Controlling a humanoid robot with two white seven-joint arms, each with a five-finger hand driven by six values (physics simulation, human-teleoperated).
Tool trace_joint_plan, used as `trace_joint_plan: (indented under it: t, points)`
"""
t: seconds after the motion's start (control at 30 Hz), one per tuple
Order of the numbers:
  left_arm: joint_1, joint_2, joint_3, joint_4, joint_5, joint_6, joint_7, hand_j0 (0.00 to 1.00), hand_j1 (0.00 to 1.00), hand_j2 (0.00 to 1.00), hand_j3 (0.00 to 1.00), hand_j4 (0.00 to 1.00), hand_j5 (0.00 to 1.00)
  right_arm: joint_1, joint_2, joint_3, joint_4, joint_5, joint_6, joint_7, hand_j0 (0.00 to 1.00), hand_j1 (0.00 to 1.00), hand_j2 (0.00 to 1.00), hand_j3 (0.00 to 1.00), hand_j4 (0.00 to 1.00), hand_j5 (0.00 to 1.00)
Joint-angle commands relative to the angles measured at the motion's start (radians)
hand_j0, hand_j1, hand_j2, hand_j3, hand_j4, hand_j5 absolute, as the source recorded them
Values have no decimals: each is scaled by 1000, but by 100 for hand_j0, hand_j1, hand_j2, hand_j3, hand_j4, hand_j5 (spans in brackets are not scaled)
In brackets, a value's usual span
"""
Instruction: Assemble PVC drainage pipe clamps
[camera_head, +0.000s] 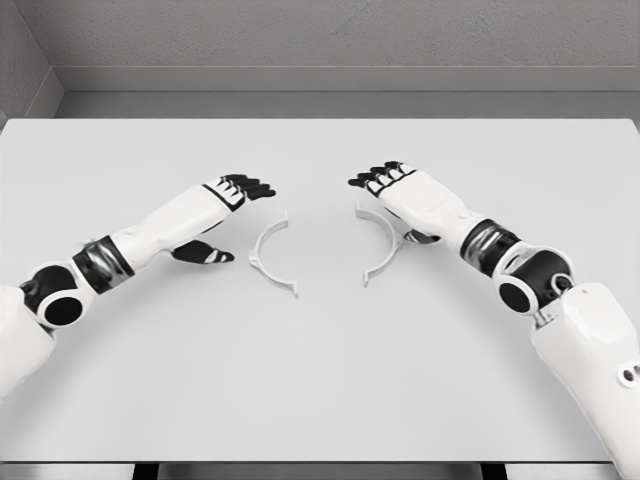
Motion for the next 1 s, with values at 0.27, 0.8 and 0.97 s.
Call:
trace_joint_plan:
  t: [0.27,0.8,0.97]
  points:
    - [0,-31,-14,8,-8,0,0,100,100,100,100,100,100,-11,13,42,-5,5,30,1,100,100,100,100,100,100]
    - [6,-74,-20,-2,-8,0,0,100,100,100,100,100,100,-9,20,71,-42,5,42,8,100,100,100,100,100,100]
    - [3,-69,-28,-2,-5,0,0,100,100,100,100,100,100,-9,20,83,-42,5,43,8,100,100,100,100,100,100]
